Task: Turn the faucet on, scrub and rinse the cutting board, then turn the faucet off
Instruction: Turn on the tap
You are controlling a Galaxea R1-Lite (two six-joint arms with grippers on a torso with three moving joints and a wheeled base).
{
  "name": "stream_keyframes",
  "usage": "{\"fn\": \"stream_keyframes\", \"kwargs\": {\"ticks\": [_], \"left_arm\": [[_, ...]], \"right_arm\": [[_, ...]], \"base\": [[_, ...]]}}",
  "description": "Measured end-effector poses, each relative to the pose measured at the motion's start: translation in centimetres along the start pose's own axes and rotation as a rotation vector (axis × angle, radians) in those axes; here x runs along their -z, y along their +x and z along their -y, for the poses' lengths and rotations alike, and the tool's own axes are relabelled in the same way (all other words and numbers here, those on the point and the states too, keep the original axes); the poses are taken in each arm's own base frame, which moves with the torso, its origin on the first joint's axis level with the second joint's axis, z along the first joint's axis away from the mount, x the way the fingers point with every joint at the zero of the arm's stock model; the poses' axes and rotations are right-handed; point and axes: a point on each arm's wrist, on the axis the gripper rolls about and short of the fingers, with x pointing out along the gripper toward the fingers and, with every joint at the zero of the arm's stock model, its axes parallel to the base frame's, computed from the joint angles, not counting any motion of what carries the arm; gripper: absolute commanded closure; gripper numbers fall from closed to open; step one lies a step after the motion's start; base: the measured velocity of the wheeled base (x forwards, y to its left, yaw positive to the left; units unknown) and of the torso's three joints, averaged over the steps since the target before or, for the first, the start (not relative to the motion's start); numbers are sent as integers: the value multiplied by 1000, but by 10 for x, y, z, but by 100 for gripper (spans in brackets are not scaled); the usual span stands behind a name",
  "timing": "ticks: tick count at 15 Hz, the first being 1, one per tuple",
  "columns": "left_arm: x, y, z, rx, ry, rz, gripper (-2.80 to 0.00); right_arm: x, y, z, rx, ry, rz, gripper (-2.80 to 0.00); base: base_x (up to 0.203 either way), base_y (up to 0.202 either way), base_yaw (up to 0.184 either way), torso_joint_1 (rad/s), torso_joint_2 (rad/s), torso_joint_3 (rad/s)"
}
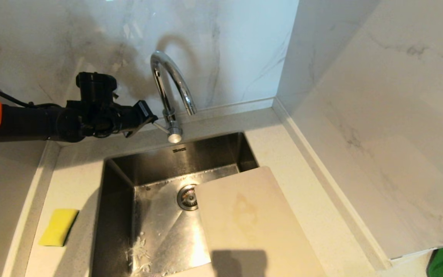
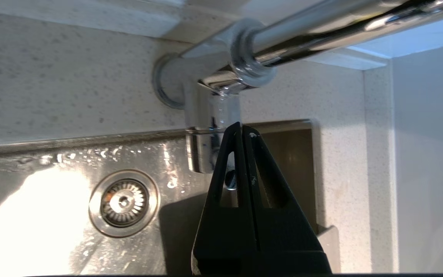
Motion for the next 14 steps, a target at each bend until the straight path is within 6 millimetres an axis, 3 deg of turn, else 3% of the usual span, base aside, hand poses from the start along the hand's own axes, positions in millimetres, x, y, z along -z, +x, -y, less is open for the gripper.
{"fn": "stream_keyframes", "kwargs": {"ticks": [14], "left_arm": [[17,0,-5,-42,-7,-79,0]], "right_arm": [[0,0,0,0,0,0,0]], "base": [[0,0,0,0,0,0]]}}
